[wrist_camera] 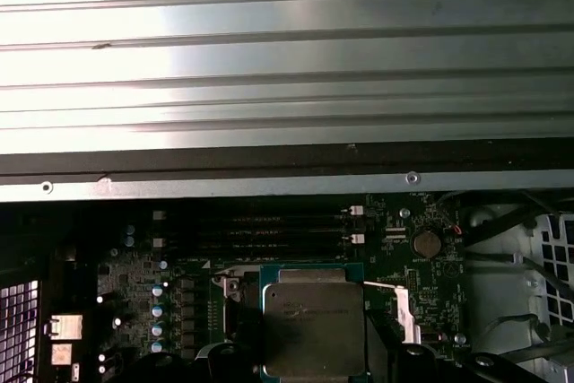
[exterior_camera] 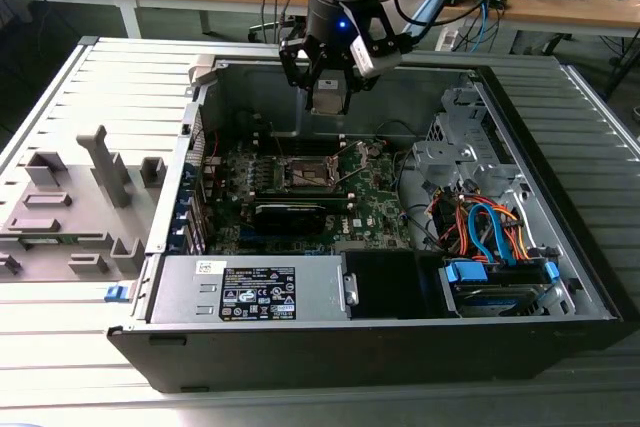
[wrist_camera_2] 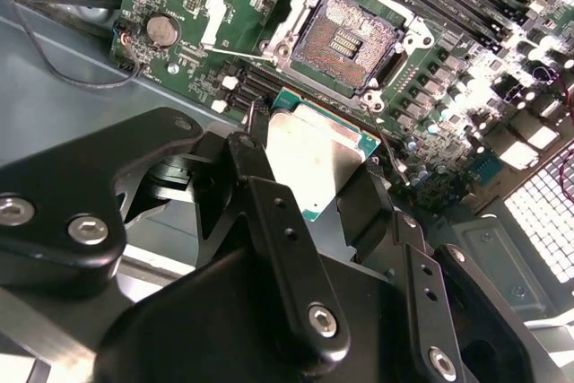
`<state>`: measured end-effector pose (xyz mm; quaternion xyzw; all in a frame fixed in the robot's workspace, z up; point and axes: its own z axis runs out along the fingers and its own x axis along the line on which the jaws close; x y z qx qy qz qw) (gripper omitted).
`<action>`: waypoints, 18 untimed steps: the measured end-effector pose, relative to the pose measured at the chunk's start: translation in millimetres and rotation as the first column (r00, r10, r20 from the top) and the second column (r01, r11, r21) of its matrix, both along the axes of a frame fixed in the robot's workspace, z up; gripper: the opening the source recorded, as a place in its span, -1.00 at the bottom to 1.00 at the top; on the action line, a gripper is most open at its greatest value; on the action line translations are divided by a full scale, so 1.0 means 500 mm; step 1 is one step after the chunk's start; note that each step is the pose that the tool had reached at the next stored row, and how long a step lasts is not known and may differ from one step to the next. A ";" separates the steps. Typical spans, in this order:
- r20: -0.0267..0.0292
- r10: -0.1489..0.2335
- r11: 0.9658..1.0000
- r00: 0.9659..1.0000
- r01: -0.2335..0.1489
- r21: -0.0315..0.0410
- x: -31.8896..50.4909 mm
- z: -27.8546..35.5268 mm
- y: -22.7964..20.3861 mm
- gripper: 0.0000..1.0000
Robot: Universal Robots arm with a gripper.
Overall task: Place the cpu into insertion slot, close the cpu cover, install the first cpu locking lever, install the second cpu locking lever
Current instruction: 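Place the cpu into insertion slot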
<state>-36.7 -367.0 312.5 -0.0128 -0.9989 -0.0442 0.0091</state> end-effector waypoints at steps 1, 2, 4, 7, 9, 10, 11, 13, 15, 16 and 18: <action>0.000 0.000 1.000 1.000 0.000 0.000 0.000 0.000 -0.0001 0.09; 0.000 0.000 1.000 1.000 0.000 0.000 0.000 -0.001 -0.0001 0.09; 0.000 0.000 1.000 1.000 0.000 0.000 0.000 -0.002 -0.0004 0.09; 0.000 0.000 1.000 1.000 0.000 0.000 0.000 -0.003 -0.0008 0.09; 0.000 0.000 1.000 1.000 0.000 0.000 0.000 -0.004 -0.0011 0.09; 0.000 0.000 1.000 1.000 0.000 0.000 0.000 -0.004 -0.0013 0.09; 0.000 0.000 1.000 1.000 0.000 0.000 0.000 -0.005 -0.0013 0.09; 0.000 0.000 1.000 1.000 0.000 0.000 0.000 -0.006 -0.0014 0.09; 0.000 0.000 1.000 1.000 0.000 0.000 0.000 -0.007 -0.0015 0.09; 0.000 0.000 1.000 1.000 0.000 0.000 0.000 -0.007 -0.0016 0.09; 0.000 0.000 1.000 1.000 0.000 0.000 0.000 -0.008 -0.0017 0.09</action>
